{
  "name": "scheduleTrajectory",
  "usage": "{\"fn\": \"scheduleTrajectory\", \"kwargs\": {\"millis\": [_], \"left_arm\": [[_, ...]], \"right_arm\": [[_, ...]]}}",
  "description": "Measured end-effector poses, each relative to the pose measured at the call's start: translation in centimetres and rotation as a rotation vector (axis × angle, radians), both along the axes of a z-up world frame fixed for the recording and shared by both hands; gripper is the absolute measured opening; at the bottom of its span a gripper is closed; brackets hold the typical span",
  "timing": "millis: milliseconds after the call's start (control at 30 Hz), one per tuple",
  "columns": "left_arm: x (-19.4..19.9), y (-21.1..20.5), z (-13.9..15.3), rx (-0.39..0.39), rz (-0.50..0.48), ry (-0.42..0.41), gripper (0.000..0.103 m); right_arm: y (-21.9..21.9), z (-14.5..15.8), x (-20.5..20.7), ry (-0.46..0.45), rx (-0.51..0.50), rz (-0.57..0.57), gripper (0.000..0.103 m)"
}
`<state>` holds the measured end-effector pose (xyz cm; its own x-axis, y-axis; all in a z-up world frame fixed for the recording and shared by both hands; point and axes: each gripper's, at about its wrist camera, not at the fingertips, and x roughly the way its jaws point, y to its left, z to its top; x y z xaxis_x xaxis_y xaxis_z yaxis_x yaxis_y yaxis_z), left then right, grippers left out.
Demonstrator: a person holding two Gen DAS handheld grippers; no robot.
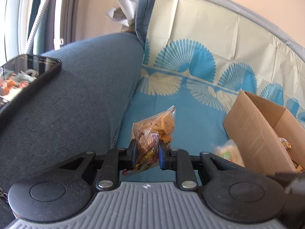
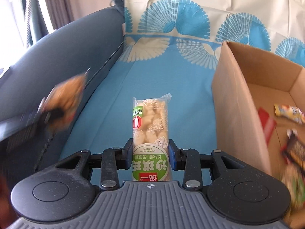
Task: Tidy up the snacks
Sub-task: 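Grasp the white-green nut bar with the right gripper while the left holds the peanut bag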
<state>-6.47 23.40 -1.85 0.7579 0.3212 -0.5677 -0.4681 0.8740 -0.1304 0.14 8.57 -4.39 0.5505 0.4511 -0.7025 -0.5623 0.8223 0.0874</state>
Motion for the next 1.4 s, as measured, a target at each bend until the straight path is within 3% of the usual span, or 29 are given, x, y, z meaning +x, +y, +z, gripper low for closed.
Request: {"fn": "scheduleTrajectory", "kwargs": {"millis": [300, 467, 567, 600, 733, 800, 1100, 1233, 1400], "left_arm": [[2.9, 1.0, -1.9, -0.137, -0.056, 0.195, 0.025], [3.2, 0.1, -2.2, -0.095, -0.076, 0.233, 0.028], [3.2, 0.1, -2.2, -0.101, -0.088, 0.218, 0.037], [3.1, 0.2, -2.1, -0.108, -0.093, 0.199, 0.045], [1.4, 0.6, -1.2, -0.142, -0.111, 0.054, 0.068], [0.8, 0.9, -1.0, -0.158, -0.094, 0.014, 0.071], [4.8, 1.5, -2.6, -0.228, -0.113, 0.218, 0.074], [5.6, 1.7, -3.4, -0.235, -0.148, 0.252, 0.082], [6.6, 0.8, -3.8, -0.187, -0.171, 0.286, 0.084]], "right_arm": [[-2.0, -3.2, -4.3, 0.003, -0.024, 0.017, 0.038], [-2.6, -3.8, -3.5, 0.058, -0.025, -0.009, 0.040], [-2.8, -4.0, -3.3, 0.069, -0.012, -0.001, 0.043], [-2.9, -4.0, -3.3, 0.074, -0.005, 0.002, 0.044], [-3.2, -4.0, -3.1, 0.078, 0.020, 0.014, 0.050], [-3.3, -4.1, -3.0, 0.083, 0.027, 0.013, 0.051], [-3.3, -4.4, -2.8, 0.098, 0.023, 0.019, 0.053], [-3.2, -4.5, -2.7, 0.112, 0.024, 0.025, 0.056], [-2.9, -4.7, -2.8, 0.096, 0.009, 0.039, 0.059]]}}
